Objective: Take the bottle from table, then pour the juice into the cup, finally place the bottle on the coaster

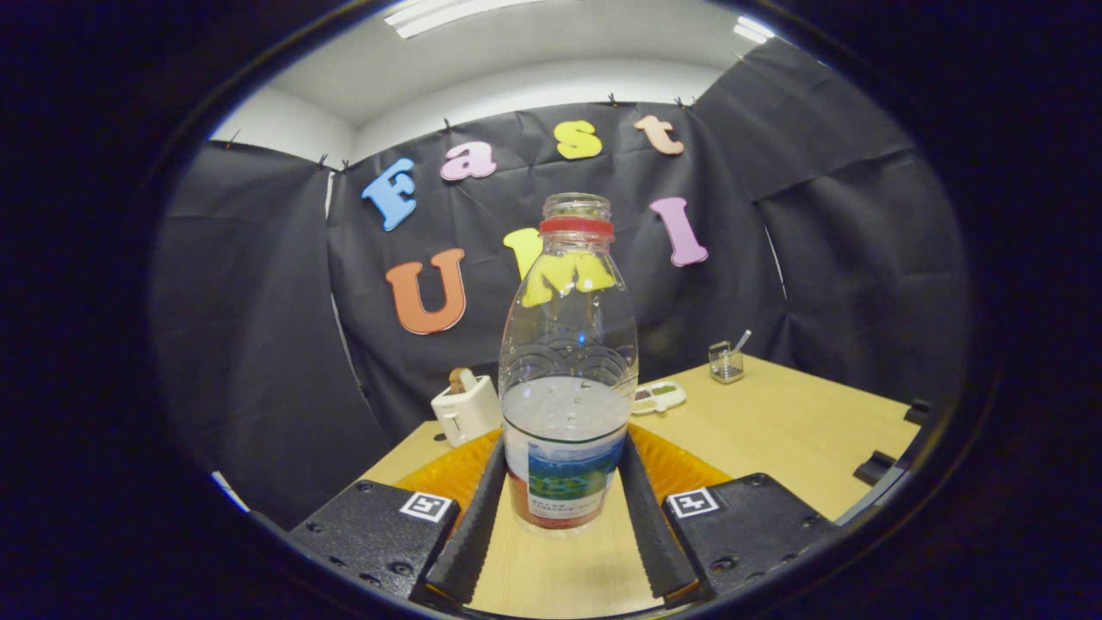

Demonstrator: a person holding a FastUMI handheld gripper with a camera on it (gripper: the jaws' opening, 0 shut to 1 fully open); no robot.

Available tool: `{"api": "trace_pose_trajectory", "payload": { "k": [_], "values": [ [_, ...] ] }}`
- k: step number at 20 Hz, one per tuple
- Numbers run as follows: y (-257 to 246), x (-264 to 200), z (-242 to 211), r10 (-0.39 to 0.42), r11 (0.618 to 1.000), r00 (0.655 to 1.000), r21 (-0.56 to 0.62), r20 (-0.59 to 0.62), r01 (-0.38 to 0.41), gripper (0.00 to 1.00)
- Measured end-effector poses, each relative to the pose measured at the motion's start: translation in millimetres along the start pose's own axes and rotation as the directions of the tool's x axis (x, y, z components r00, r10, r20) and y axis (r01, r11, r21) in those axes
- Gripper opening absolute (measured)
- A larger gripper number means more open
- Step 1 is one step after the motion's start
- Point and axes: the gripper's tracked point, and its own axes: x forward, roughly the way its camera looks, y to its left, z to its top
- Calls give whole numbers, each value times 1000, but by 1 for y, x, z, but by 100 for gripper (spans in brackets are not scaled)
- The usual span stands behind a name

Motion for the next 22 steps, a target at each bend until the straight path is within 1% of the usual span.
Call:
{"api": "trace_pose_trajectory", "payload": {
  "k": [2,4,5,7,10,17,22],
  "values": [
    [-1,7,-1,-33,995,999,-97,6,33,76],
    [4,20,-6,-44,988,999,-146,3,44,76],
    [7,29,-11,-44,987,999,-156,-3,43,76],
    [15,45,-20,-32,991,999,-133,-11,31,77],
    [17,71,-30,-54,991,998,-122,-14,52,77],
    [9,142,-62,-117,967,993,-233,-29,107,77],
    [8,185,-97,-132,963,988,-248,-79,109,77]
  ]
}}
